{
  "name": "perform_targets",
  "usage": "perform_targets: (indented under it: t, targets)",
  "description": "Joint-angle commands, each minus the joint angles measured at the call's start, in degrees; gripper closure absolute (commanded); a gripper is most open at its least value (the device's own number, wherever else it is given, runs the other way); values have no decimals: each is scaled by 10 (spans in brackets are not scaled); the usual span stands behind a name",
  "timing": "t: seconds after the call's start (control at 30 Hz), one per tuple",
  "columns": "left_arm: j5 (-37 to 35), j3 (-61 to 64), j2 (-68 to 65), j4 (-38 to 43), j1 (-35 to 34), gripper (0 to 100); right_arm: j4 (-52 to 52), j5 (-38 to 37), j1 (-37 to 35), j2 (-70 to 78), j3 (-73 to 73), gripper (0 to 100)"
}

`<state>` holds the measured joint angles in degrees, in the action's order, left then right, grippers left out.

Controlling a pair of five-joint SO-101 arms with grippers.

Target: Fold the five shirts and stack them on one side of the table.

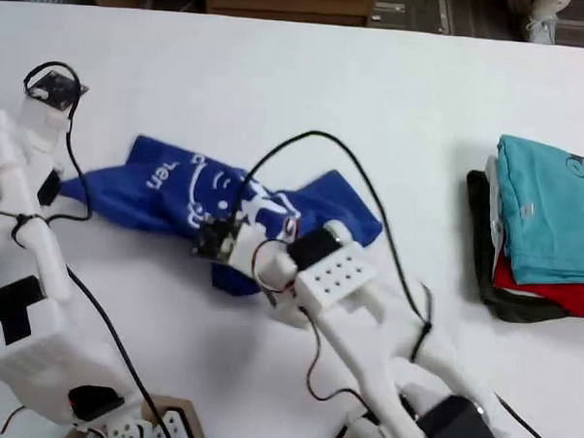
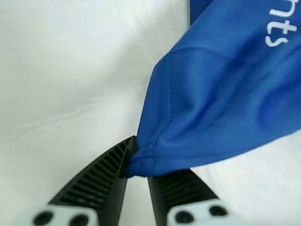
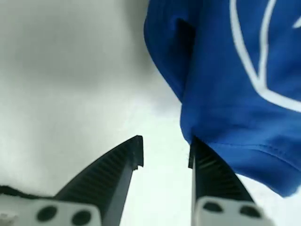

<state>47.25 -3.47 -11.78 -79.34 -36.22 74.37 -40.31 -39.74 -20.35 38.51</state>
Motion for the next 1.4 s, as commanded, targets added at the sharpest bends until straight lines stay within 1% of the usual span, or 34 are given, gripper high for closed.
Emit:
perform_targets:
  t: [0.0, 0.1, 0.2, 0.27, 0.43, 0.53, 0.73, 0.8, 0.87, 0.93, 1.0, 1.1, 1.27, 1.37]
  targets:
    - [4, -3, 33, 6, 1, 980, -1, 7, 2, -79, 2, 830]
    - [4, -2, 33, 6, 1, 980, 24, 7, -5, -109, 4, 830]
    - [4, -7, 33, 6, 1, 980, 63, 4, -57, -109, 15, 830]
    - [4, -7, 34, 6, 2, 980, 54, 5, -95, -109, 39, 830]
    - [0, -7, 36, 6, 1, 980, -46, 9, -107, -108, 91, 830]
    - [0, -7, 36, 6, 1, 980, -101, 42, -109, -95, 95, 830]
    - [-1, -7, 37, 5, 1, 980, -209, 46, -105, 42, 91, 830]
    - [-1, -7, 37, 4, 0, 980, -231, 46, -90, 95, 71, 830]
    - [-1, -7, 37, 2, -1, 980, -236, 44, -58, 138, 27, 830]
    - [-1, -7, 37, 2, -5, 980, -233, 13, -18, 171, -27, 830]
    - [2, -7, 37, 2, -6, 980, -217, -29, 28, 199, -91, 830]
    - [3, -7, 37, 2, -6, 980, -175, -58, 90, 234, -194, 830]
    - [0, -7, 37, 5, -2, 980, -133, -59, 158, 314, -327, 830]
    - [0, -7, 36, 5, -2, 980, -84, -55, 167, 344, -376, 830]
